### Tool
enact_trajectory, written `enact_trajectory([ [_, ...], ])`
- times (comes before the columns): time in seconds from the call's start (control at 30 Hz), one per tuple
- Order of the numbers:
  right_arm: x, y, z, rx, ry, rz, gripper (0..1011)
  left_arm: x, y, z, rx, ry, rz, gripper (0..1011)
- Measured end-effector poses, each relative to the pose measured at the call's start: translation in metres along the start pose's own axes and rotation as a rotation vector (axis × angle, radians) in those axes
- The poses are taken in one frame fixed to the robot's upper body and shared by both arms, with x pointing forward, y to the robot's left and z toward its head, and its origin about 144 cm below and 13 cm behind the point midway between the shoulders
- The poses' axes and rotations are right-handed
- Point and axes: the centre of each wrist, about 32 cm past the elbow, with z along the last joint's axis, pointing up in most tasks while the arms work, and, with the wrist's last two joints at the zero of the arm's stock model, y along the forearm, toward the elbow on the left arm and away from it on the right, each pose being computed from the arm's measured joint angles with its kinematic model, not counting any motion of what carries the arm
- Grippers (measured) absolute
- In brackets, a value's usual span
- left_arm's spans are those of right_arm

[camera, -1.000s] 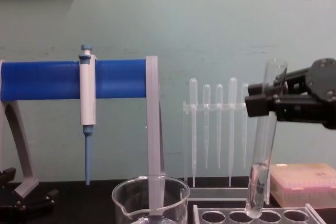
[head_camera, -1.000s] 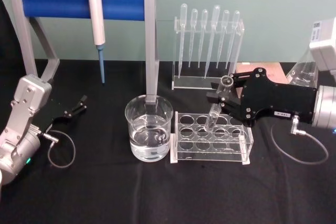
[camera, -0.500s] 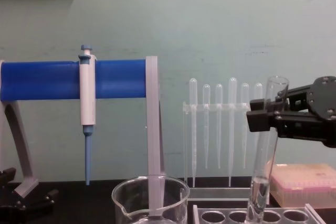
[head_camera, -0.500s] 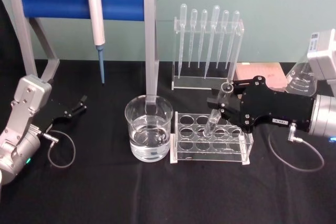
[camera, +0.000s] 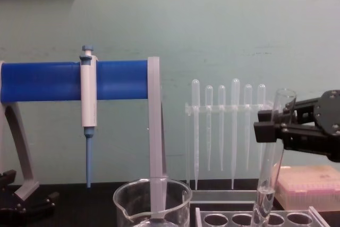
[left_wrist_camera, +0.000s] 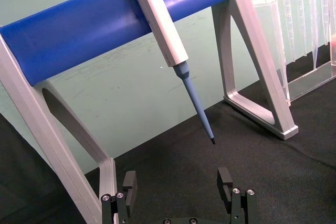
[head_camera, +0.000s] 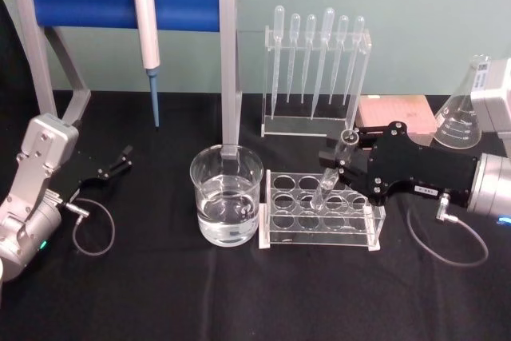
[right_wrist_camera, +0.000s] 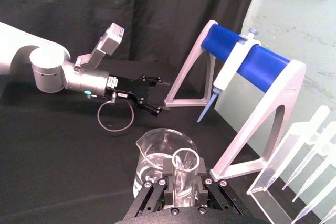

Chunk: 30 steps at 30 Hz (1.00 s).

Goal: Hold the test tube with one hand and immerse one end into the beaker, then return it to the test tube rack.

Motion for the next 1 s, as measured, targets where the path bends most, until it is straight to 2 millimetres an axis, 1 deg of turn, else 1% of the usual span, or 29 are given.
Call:
enact_trajectory([
  [0.63,-0.004,0.006,-0.039,0.017,0.060,0.000,241,0.000,0.000,0.000,0.000,0.000,0.000,1000],
  [1.0,-0.006,0.010,-0.048,0.005,0.047,0.006,241,0.000,0.000,0.000,0.000,0.000,0.000,1000],
])
